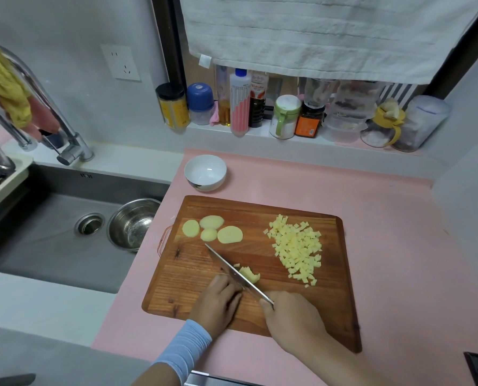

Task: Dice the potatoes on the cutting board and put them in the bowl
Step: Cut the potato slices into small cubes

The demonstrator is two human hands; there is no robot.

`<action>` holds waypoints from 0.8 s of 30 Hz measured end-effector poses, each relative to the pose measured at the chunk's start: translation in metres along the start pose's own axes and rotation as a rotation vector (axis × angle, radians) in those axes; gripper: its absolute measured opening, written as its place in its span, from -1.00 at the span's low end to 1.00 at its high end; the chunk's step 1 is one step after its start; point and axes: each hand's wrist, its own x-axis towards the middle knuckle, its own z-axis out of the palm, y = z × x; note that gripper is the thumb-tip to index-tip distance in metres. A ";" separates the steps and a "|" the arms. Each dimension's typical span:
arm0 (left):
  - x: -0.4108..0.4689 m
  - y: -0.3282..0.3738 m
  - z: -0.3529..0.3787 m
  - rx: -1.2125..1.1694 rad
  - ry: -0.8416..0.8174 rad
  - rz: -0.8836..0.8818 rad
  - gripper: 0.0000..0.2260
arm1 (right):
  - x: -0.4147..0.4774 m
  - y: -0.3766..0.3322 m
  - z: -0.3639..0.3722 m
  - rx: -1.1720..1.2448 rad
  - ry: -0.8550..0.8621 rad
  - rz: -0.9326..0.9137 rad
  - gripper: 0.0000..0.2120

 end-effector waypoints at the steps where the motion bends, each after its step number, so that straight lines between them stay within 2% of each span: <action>1: 0.001 0.000 0.001 0.003 0.015 0.019 -0.89 | -0.001 0.000 0.001 -0.007 0.003 -0.001 -0.72; 24: 0.004 -0.006 0.004 -0.036 0.010 -0.005 -0.92 | 0.023 -0.007 0.007 0.054 -0.063 0.060 -0.76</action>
